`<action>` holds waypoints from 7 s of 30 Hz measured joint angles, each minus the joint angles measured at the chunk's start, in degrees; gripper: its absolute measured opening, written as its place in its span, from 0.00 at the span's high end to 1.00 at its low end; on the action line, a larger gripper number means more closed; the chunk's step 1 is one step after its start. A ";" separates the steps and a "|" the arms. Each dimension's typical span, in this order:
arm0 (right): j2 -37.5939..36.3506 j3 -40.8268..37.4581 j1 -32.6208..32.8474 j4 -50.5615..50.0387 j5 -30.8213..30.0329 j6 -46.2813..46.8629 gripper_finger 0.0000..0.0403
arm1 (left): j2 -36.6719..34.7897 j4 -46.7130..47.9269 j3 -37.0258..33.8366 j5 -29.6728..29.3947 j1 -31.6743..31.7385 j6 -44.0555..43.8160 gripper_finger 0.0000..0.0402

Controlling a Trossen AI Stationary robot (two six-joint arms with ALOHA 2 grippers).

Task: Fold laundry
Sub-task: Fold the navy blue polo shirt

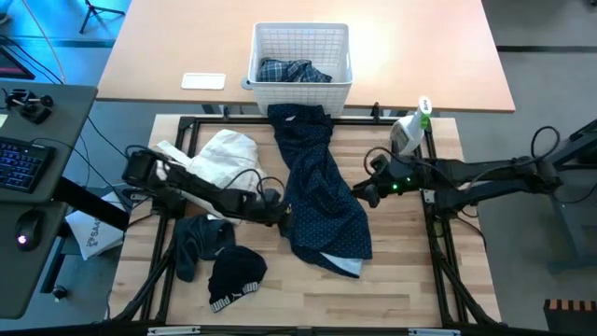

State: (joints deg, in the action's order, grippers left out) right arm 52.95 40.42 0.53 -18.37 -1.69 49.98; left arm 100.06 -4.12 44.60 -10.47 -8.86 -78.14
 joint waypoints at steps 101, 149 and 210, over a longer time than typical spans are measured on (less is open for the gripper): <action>47.73 43.78 17.66 2.08 9.33 -14.27 0.99 | -11.57 72.16 33.31 0.17 -27.84 -6.76 0.73; 41.77 14.42 18.61 15.04 36.02 7.67 0.92 | -15.71 78.16 33.35 -10.31 -18.15 -7.48 0.71; 36.55 14.14 -39.33 -0.58 8.08 -12.90 0.51 | 3.13 11.99 31.59 22.61 38.93 76.51 0.99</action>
State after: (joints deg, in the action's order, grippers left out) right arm 89.50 54.57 -38.80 -18.96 6.40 37.08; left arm 103.20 7.87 76.19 12.14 30.07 -1.63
